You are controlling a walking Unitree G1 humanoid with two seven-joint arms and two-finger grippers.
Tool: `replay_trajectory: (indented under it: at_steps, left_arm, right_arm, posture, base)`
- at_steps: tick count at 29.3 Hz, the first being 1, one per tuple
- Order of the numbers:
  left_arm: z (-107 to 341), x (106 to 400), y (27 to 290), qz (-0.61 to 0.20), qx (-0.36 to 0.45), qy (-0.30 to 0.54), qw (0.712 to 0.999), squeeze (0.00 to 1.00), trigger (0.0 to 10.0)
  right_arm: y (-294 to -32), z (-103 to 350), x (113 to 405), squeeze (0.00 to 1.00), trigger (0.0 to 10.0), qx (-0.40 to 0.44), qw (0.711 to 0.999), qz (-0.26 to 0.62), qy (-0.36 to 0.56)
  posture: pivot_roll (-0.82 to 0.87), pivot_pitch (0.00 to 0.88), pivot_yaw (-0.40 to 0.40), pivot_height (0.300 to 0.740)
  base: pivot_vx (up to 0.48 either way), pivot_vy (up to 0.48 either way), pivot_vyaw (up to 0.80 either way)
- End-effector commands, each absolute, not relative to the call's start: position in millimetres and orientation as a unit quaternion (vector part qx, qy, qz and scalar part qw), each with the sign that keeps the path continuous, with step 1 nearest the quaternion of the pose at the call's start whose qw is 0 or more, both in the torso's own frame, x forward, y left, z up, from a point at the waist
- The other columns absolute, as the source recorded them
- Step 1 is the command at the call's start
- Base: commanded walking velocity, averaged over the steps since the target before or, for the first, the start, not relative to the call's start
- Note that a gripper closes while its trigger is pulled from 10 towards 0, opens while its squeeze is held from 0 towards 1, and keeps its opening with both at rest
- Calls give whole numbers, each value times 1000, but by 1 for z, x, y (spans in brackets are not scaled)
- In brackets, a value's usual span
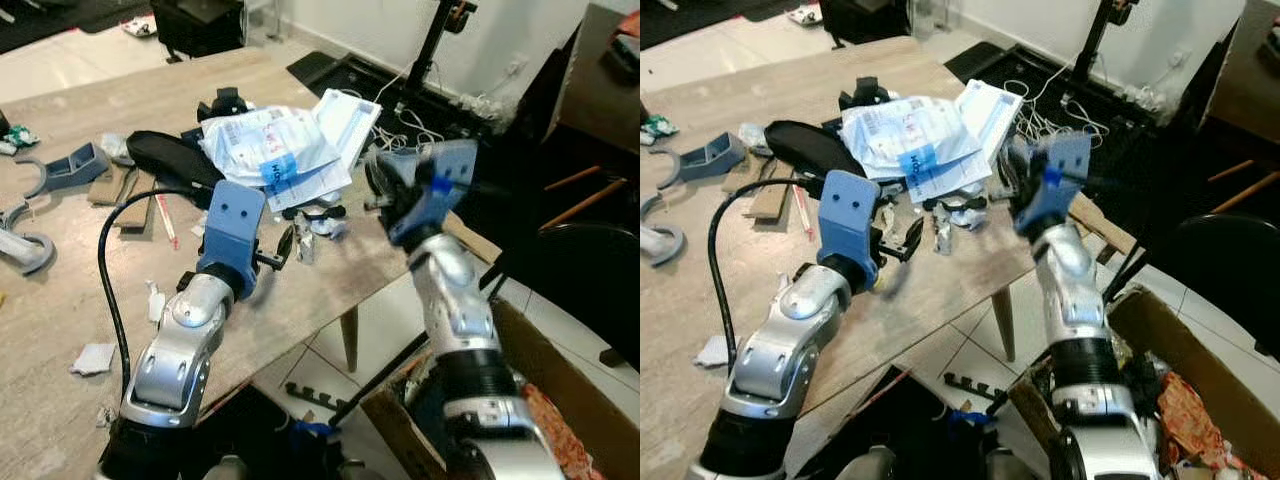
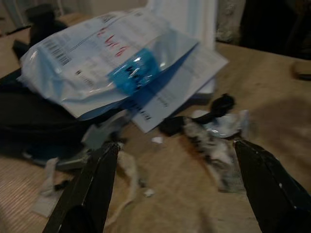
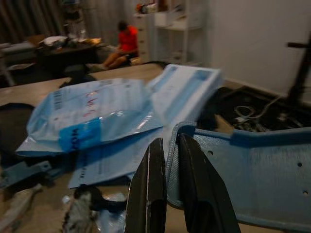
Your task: Picking trash to rubbish bin
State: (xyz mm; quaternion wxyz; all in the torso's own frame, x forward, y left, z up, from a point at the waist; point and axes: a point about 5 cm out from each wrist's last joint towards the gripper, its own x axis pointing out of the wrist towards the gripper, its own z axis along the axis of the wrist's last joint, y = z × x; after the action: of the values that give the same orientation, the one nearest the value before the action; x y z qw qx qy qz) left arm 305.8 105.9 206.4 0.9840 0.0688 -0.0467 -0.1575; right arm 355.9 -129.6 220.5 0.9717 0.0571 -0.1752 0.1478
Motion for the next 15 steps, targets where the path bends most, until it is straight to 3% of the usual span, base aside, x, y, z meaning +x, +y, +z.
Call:
replay_trajectory:
  at_steps: [1,5,15]
  left_arm:
    - [202,305,102,-166,65,-41,983,0,10000]
    - [203,305,98,-169,41,-49,984,0,10000]
    - [209,308,85,-190,27,-63,979,0,10000]
  right_arm:
    - [-130,225,351,0,10000,47,972,141,-183]
    - [-129,217,340,0,10000,38,977,124,-168]
    - [-129,210,330,0,10000,40,984,90,-146]
  posture:
    - [70,121,-26,740]
    - [58,110,-13,740]
    - [48,104,-3,740]
  base:
    - [0,0,0]
    - [0,0,-322]
    - [0,0,-800]
